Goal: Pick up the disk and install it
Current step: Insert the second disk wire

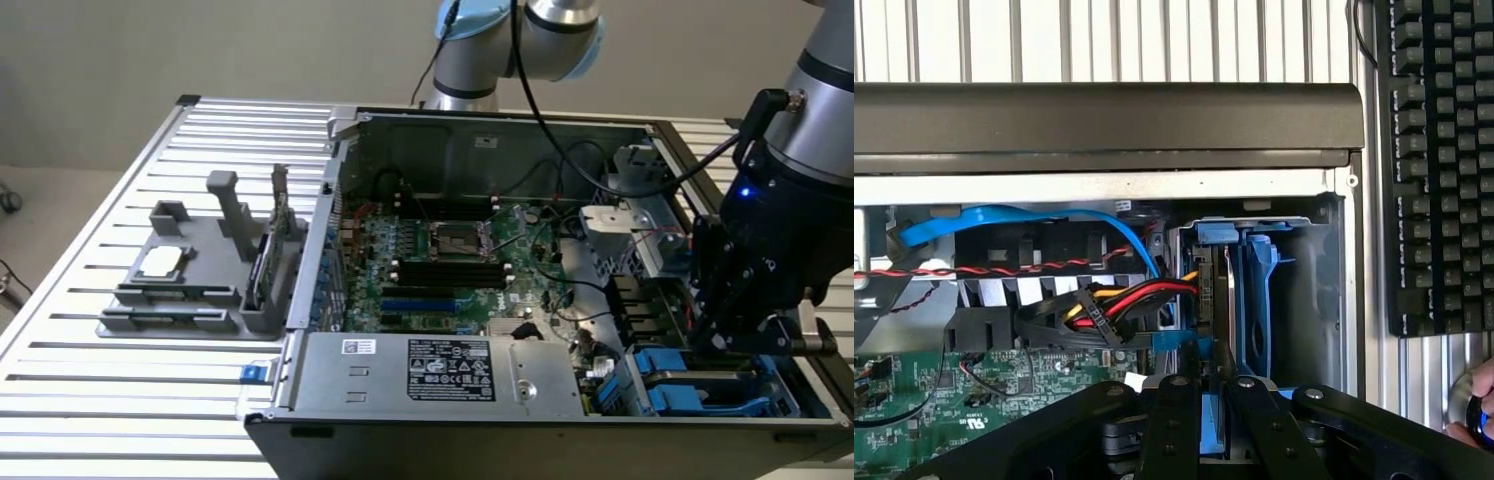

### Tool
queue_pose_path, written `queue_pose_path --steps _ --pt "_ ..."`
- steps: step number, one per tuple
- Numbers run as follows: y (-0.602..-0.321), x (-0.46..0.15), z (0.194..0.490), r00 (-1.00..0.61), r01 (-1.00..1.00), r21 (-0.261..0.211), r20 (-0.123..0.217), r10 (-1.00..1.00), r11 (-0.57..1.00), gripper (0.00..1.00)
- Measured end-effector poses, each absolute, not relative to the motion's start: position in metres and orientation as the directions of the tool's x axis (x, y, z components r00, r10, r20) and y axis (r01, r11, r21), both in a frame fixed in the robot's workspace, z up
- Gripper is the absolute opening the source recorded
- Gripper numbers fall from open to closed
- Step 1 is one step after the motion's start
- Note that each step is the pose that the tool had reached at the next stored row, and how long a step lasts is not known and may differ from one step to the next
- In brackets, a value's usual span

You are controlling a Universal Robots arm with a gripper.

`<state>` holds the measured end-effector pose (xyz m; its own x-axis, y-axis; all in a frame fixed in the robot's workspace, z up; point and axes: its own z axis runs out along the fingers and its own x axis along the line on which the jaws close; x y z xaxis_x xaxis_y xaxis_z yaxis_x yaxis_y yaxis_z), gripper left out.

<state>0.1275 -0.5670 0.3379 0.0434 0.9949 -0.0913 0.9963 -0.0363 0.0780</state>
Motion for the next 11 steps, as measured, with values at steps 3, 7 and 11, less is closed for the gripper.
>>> queue_pose_path --steps 3,7,11 --pt "-0.5672 0.1279 0.3375 0.043 0.996 0.077 -0.091 0.995 -0.036 0.16" --pt "-0.5678 0.1291 0.3369 0.043 0.996 0.076 -0.091 0.995 -0.036 0.16" --pt "-0.5683 0.1294 0.3361 0.043 0.997 0.075 -0.09 0.995 -0.036 0.16"
